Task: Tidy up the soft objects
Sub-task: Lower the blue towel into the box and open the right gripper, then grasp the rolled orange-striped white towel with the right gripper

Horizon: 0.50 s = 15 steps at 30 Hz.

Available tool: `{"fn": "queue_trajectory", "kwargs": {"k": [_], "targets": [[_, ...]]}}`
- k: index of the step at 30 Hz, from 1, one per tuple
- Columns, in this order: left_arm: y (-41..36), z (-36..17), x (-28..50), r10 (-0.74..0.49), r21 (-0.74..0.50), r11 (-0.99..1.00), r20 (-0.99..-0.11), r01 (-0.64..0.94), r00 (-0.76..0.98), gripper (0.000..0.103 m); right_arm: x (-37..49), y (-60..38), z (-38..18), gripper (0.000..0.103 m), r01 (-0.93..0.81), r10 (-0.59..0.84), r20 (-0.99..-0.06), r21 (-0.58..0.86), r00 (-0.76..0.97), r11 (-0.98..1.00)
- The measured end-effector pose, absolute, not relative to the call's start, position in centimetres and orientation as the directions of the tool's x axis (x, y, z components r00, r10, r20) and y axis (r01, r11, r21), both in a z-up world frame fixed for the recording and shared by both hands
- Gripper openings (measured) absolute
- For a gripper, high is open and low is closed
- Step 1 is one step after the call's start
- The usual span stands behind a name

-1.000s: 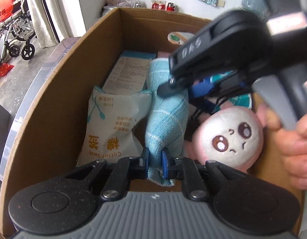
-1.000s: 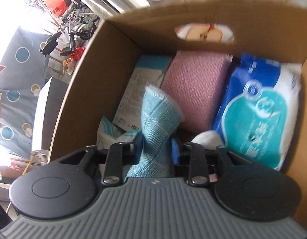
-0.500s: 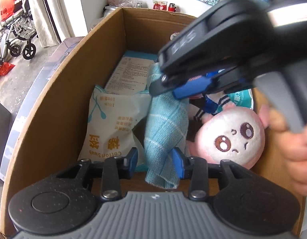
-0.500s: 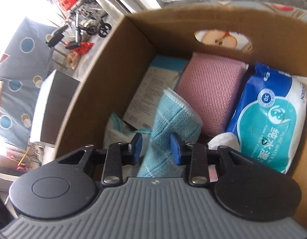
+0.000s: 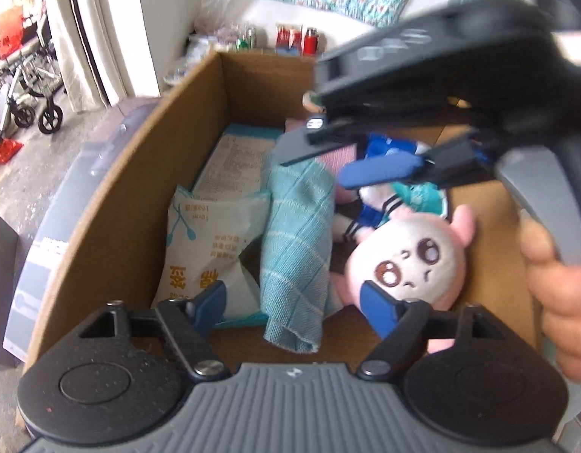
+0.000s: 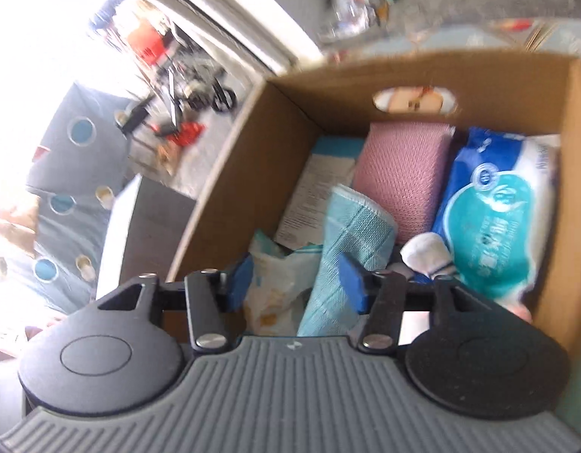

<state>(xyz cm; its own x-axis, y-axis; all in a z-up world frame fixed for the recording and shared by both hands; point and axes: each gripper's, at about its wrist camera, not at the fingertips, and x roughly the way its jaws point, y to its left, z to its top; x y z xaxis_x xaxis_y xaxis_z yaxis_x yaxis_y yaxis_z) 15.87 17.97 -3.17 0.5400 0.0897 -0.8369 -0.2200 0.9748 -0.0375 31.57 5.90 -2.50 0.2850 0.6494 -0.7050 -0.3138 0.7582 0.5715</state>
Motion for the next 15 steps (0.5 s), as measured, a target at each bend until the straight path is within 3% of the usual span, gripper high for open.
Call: {"fn": "queue_trajectory", "kwargs": {"k": [3,5,11,15], "targets": [[17.0,-1.8,14.4,0.115,-0.011,0.977,-0.811,-0.212,0.574,0.083,28.0,3.4,0.0,0.064,-0.346,0.666,-0.651,0.570,0.364,0.745],[16.3,-0.8,13.4,0.124,-0.002,0.979,-0.787,-0.203,0.605,0.085,25.4,1.3,1.8,0.077,-0.373,0.655,-0.613,0.538,0.443,0.756],[12.7,2.1,9.7,0.101,-0.013,0.988,-0.697,-0.153,0.710,0.093,16.8,-5.9,5.8,0.082,-0.377,0.551,-0.512,0.408,0.659,0.831],[9.4,2.9,7.4,0.045,-0.029,0.996,-0.661,-0.086,0.749,0.093,11.1,-11.7,6.4,0.084,-0.317,0.456,-0.484,0.344,0.747,0.884]]}}
